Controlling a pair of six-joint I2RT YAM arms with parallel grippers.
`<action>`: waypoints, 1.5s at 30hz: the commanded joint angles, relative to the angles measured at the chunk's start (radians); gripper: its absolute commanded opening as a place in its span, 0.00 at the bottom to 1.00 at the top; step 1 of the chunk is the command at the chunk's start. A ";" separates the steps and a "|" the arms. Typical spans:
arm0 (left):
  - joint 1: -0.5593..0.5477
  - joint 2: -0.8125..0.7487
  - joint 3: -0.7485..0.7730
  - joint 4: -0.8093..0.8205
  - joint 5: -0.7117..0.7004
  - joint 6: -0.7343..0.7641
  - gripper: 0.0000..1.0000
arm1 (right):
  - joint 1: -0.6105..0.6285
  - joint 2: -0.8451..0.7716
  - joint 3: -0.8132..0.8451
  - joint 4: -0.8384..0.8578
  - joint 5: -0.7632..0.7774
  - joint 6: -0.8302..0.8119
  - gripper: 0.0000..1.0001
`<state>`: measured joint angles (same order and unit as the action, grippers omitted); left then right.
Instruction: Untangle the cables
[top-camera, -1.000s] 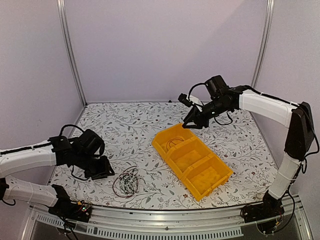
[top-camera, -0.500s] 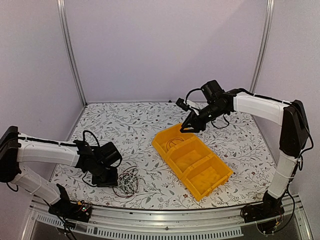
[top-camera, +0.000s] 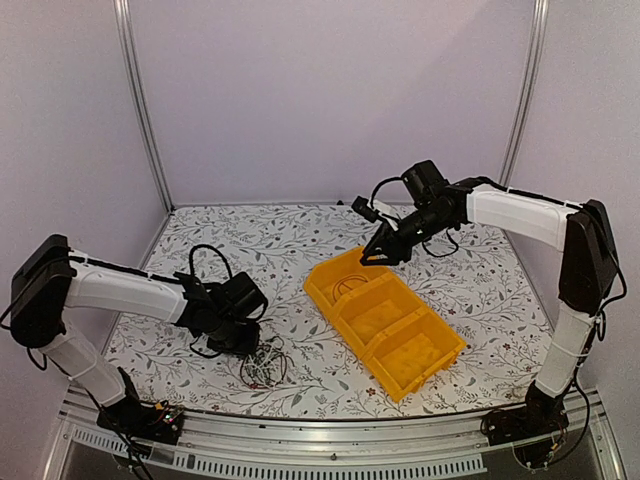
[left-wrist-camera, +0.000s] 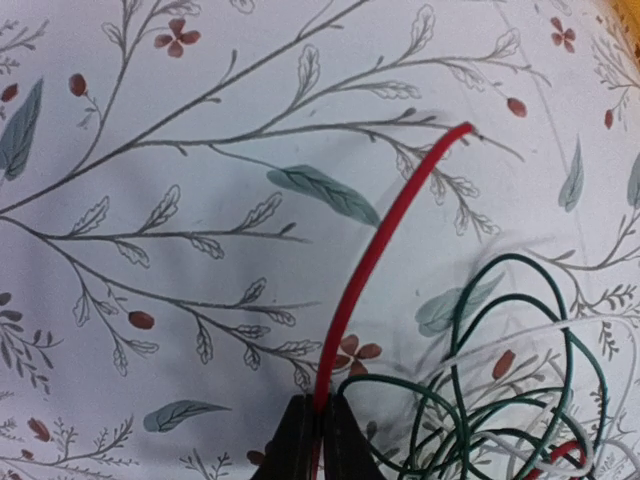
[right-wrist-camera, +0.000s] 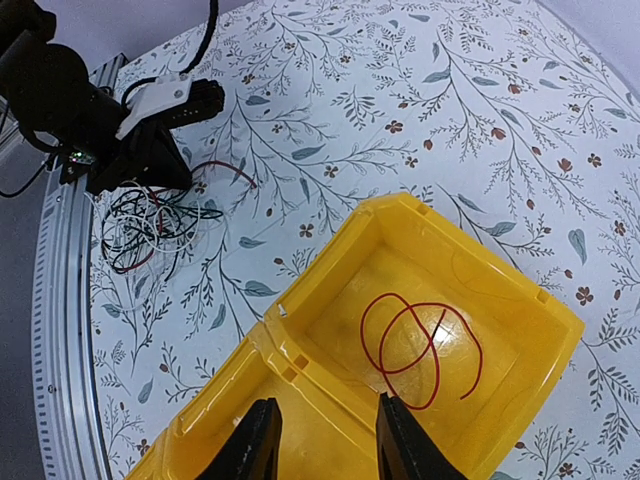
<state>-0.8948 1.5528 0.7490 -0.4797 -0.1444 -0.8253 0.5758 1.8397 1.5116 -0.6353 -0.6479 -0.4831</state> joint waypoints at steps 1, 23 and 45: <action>-0.012 -0.003 -0.005 -0.046 -0.019 0.040 0.00 | 0.007 0.004 0.016 -0.010 -0.006 0.008 0.36; -0.016 -0.510 0.054 0.134 -0.018 0.319 0.00 | 0.155 0.176 0.443 -0.057 -0.166 0.023 0.56; -0.066 -0.383 0.053 0.305 0.042 0.364 0.00 | 0.249 0.274 0.412 0.013 -0.180 0.081 0.18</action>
<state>-0.9432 1.1675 0.7864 -0.2256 -0.1043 -0.4793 0.8249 2.1006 1.9224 -0.6418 -0.8349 -0.4152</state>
